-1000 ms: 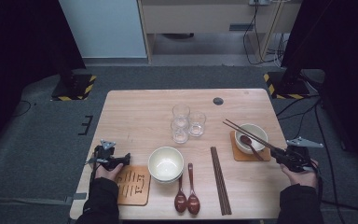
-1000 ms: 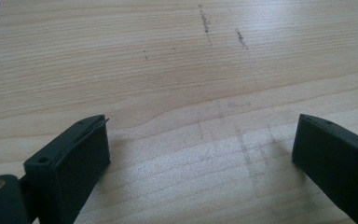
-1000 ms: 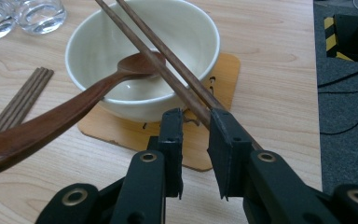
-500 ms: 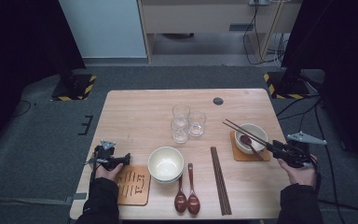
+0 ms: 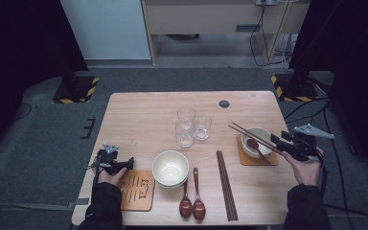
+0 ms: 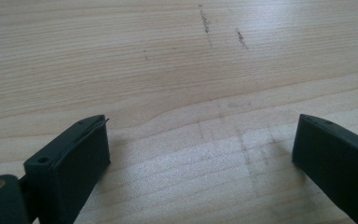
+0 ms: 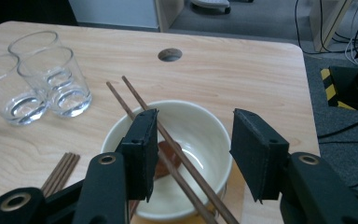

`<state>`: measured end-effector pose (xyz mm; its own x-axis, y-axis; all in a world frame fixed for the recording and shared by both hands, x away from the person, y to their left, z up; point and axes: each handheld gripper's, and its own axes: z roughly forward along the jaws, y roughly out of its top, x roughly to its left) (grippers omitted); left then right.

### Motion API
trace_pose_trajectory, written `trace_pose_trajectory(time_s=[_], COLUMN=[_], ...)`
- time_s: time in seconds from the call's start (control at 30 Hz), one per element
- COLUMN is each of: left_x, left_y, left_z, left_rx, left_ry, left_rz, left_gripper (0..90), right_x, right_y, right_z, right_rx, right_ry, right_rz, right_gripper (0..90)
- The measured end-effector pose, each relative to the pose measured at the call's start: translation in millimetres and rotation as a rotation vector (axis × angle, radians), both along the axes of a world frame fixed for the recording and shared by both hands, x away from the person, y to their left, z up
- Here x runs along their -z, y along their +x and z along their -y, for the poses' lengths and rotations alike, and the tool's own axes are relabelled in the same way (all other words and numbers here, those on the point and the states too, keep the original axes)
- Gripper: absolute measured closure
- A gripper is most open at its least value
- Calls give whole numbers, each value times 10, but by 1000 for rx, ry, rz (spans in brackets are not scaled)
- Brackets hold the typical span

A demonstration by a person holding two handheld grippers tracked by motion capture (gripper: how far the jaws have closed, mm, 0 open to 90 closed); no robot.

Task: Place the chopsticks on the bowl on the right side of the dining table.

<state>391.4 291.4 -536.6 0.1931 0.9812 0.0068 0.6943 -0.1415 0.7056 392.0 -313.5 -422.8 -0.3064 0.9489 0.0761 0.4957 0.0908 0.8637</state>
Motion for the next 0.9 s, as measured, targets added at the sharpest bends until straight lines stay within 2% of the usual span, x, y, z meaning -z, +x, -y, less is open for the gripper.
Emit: trace_pose_trajectory(time_s=[0.2,0.3,0.63,0.8,0.9], left_x=[0,0,0,0,0], left_y=[0,0,0,0,0], left_z=[0,0,0,0,0], left_rx=[-1,-1,0,0,0], left_ry=[0,0,0,0,0], left_rz=[0,0,0,0,0], left_gripper=[28,28,28,28,28], right_x=[-17,3,85,142,197], right_y=[144,226,453,539,594], right_z=[-113,-179,-287,-333,-357], right_rx=[1,5,5,-10,10], right_ry=[-10,-25,-47,-61,-73], right_rz=[13,18,22,4,-11], right_gripper=[473,439,408,385,380])
